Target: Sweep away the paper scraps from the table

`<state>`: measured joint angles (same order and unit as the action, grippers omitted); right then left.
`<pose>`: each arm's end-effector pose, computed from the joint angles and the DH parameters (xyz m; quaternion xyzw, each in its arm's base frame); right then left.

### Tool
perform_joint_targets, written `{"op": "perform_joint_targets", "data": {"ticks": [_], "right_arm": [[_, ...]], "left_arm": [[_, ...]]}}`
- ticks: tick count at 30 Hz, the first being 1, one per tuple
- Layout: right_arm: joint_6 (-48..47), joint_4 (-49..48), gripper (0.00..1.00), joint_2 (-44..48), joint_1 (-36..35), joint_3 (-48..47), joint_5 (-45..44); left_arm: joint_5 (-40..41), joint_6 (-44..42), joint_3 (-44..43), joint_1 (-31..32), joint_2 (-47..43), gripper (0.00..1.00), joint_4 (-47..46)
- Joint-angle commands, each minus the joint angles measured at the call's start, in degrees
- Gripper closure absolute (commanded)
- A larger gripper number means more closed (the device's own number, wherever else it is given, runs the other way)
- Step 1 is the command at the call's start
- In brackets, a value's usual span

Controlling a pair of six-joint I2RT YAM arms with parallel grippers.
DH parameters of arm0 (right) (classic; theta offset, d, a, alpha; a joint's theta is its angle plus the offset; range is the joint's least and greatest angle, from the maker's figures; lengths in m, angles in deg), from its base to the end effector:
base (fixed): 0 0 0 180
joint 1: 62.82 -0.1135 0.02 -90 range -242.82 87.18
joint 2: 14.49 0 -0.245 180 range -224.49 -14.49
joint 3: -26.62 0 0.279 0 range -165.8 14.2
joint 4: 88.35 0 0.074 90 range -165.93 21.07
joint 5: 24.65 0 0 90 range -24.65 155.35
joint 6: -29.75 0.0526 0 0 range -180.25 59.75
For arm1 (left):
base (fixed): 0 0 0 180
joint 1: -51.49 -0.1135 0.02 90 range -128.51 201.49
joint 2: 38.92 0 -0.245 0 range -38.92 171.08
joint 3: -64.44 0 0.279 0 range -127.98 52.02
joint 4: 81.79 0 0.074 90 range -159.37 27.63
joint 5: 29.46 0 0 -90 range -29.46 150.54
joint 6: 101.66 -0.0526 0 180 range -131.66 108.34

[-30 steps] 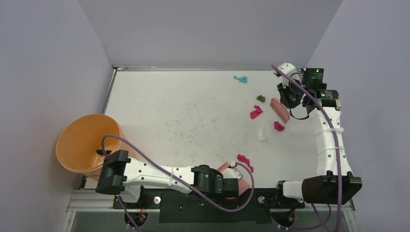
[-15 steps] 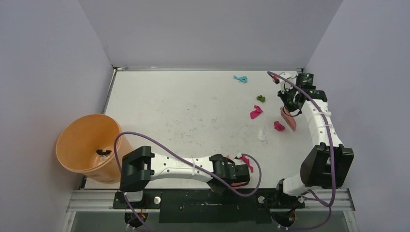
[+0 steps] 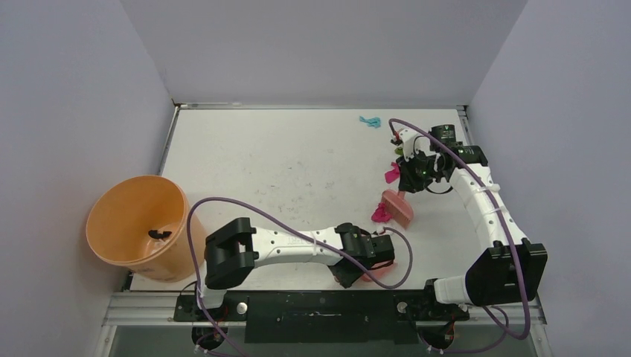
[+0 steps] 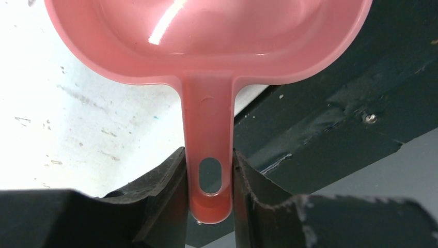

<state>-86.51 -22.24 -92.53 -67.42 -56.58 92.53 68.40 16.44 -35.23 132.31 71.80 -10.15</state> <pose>0.3028 0.0485 0.2727 -0.3072 0.8913 0.1776 0.2822 0.0704 -0.3903 0.1641 0.4381 0.8940 -0.0120 0.0926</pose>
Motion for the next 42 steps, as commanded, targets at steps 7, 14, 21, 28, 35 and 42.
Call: {"op": "perform_joint_targets", "data": {"ticks": [7,14,21,28,35,42], "right_arm": [[-5.31,17.37,0.95,-0.11,-0.5,-7.84,15.94],[-9.28,26.1,0.95,-3.76,0.26,-19.8,15.69],[-7.92,12.26,0.95,-6.44,2.76,-30.94,-1.79],[-7.54,-10.56,0.95,-9.79,2.8,-25.3,-15.78],[-6.89,-21.59,0.95,-20.11,2.19,-26.12,-17.58],[-8.6,-22.04,0.95,-29.39,-0.91,-28.01,-17.67]], "left_arm": [[-0.01,-2.81,-6.08,-5.09,1.74,1.0,-4.57],[2.77,-3.65,-4.27,-7.0,0.78,1.0,-9.15],[3.65,-3.86,-3.37,-8.36,-1.02,1.0,-9.49],[1.89,-3.12,-3.79,-10.02,-2.34,1.0,-6.03],[-0.31,-4.23,-3.97,-11.18,-2.28,1.0,-3.83],[-2.93,-4.93,-4.62,-13.39,-0.91,1.0,-3.67]]}}
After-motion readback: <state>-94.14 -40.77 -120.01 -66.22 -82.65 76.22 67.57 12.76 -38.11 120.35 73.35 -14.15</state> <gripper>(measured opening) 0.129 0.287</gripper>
